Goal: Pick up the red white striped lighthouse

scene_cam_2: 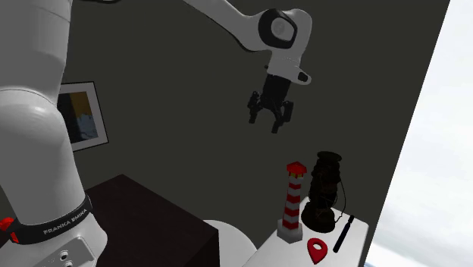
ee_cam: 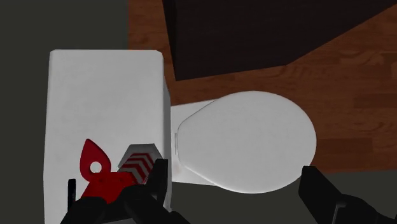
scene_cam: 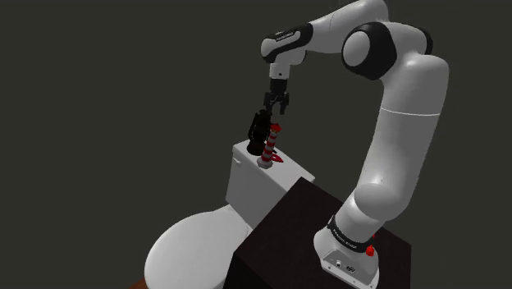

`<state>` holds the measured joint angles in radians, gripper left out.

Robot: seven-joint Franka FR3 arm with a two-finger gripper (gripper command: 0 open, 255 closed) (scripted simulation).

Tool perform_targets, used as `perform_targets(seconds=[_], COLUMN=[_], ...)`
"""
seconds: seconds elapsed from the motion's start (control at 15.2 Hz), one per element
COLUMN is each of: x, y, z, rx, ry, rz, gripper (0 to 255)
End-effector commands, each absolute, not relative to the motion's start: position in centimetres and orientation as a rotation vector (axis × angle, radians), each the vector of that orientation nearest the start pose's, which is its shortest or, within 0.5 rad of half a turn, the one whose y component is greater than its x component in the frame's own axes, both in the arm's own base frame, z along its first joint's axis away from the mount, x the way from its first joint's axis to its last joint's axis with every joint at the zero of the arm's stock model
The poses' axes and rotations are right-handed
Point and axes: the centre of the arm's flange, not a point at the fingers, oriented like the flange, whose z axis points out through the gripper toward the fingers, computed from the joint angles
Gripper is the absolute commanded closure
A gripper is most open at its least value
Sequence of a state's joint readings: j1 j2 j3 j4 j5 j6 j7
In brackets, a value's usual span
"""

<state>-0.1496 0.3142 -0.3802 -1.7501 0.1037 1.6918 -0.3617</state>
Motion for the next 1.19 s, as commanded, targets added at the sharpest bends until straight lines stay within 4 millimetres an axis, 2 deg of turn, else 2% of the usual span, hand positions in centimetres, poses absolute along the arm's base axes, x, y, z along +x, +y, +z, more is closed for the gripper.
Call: perform_targets(seconds=[0.0,0.66,1.12], x=[54.1,59.9,60.0], y=[-30.0,-39.6,-39.9], z=[36.0,27.2,23.8], rx=[-2.949,-2.921,-2.920], ry=[0.299,0.306,0.306], rz=[0.518,0.693,0.697], gripper=[0,0,0])
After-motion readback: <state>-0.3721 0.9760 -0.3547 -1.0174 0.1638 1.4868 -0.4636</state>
